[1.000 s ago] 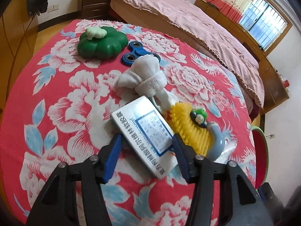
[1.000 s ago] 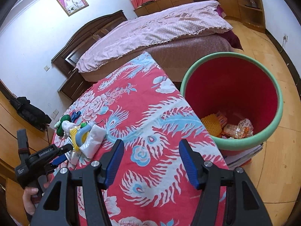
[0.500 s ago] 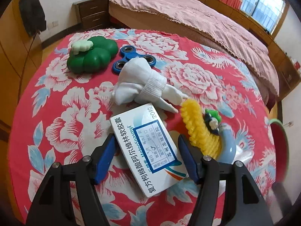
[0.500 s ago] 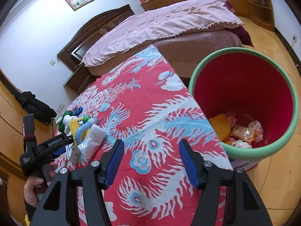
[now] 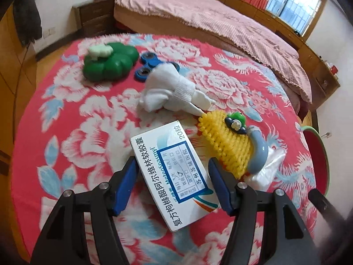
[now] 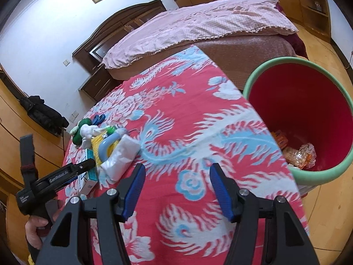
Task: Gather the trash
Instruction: 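Grasp the white medicine box with the left gripper, then grasp the clear plastic bag with the right gripper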
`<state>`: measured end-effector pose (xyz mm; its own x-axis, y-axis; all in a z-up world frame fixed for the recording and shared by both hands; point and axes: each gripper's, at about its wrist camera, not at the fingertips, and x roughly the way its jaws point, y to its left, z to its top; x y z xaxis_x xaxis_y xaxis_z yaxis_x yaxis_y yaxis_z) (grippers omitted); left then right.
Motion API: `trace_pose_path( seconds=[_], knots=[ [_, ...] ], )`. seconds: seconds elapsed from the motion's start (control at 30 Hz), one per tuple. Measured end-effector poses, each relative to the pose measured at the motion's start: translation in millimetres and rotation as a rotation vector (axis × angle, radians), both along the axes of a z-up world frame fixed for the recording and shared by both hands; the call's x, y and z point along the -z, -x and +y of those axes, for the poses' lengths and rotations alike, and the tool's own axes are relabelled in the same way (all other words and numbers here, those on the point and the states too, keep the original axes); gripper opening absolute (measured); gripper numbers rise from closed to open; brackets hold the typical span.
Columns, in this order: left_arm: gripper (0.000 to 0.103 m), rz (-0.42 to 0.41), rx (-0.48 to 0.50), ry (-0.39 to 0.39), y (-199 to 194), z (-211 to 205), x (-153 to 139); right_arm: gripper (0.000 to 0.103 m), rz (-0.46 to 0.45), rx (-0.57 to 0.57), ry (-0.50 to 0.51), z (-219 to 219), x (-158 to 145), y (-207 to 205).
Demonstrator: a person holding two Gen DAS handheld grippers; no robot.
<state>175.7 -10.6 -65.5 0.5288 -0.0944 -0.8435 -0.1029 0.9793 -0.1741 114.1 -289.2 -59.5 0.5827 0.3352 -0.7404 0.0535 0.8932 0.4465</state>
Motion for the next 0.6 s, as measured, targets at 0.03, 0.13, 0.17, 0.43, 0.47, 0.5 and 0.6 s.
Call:
trace_pose_path(
  seconds=[0.03, 0.13, 0.17, 0.43, 0.47, 0.5, 0.6],
  knots=[
    [0.066, -0.016, 0.006, -0.016, 3.6, 1.5, -2.8, 0.064, 0.000, -0.003, 0.006, 4.9, -0.8, 0.1],
    [0.066, -0.053, 0.020, -0.050, 12.1, 7.9, -9.6, 0.064, 0.010, -0.019, 0.010, 18.4, -1.1, -0.6],
    [0.066, -0.059, 0.022, -0.053, 14.1, 10.7, -10.8, 0.064, 0.014, -0.024, 0.010, 22.0, -1.0, -1.4],
    [0.066, -0.080, 0.017, -0.015, 21.4, 30.8, -13.4, 0.064, 0.019, -0.106, 0.031, 71.4, 1.1, -15.7],
    [0.066, -0.081, 0.016, -0.005, 22.0, 33.2, -12.9, 0.064, 0.019, -0.113, 0.032, 75.7, 1.6, -17.9],
    [0.066, -0.082, 0.016, -0.001, 23.1, 34.2, -11.9, 0.064, 0.023, -0.120, 0.038, 81.0, 2.8, -20.6],
    [0.066, -0.079, 0.008, 0.023, 23.0, 39.1, -9.2, 0.067, 0.034, -0.142, 0.050, 94.6, 6.7, -28.4]
  ],
)
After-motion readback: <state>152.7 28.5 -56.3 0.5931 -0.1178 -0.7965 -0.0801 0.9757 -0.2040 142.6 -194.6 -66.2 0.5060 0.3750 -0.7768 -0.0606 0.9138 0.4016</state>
